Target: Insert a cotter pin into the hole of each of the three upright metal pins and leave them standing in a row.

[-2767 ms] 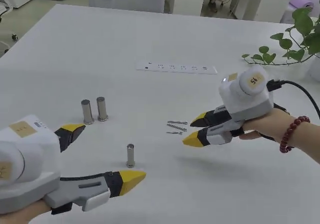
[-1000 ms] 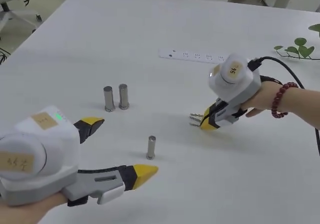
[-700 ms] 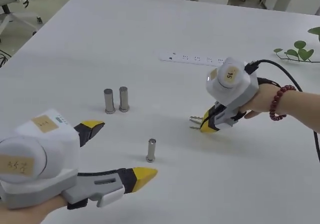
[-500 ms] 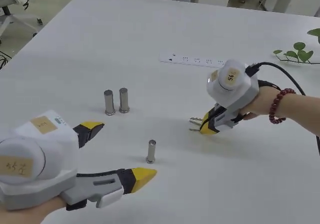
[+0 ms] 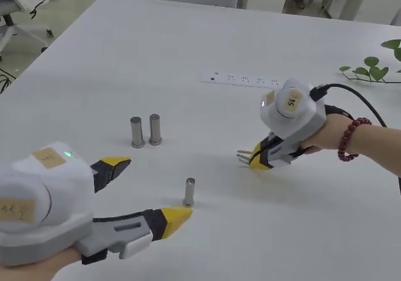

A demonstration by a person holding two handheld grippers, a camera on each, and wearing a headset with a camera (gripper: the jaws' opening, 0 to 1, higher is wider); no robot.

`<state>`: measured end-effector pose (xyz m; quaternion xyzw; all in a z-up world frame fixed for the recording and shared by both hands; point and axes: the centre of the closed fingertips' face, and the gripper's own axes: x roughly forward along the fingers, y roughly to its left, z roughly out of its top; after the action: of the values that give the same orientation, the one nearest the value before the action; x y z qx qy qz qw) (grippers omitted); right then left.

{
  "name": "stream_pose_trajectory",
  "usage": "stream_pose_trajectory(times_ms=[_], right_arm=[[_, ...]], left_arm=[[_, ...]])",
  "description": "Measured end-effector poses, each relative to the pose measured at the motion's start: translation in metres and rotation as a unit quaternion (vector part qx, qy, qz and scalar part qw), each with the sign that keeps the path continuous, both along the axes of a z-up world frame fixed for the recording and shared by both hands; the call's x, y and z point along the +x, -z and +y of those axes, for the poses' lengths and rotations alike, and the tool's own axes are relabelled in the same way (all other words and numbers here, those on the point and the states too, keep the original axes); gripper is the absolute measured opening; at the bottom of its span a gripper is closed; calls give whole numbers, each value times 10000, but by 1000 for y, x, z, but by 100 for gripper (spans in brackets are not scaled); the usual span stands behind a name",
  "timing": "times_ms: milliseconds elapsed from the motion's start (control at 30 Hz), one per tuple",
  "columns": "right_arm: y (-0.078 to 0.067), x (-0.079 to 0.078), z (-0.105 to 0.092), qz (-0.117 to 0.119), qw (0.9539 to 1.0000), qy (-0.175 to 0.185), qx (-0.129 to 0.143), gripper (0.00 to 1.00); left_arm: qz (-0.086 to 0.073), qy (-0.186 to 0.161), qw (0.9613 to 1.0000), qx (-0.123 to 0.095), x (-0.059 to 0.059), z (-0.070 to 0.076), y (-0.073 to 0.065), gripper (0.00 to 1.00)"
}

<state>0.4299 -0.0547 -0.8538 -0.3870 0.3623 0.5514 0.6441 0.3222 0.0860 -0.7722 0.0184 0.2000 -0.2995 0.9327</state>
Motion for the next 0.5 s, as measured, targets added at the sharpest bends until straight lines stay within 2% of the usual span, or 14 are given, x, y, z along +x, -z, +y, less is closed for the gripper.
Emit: stream_pose_trajectory(times_ms=[133,333,500], right_arm=[[-9,-5,4,-116,9998,-131,44,2],[-27,-12,13,-341,9987,-283,257,2],[-42,-20,21,-521,9967,-428,445,2]], left_arm=[[9,-24,10000,-85,1,1,-4,69],[-34,17,9998,-187,2,-2,-13,63],[6,114,9996,-252,1,-7,-16,53]])
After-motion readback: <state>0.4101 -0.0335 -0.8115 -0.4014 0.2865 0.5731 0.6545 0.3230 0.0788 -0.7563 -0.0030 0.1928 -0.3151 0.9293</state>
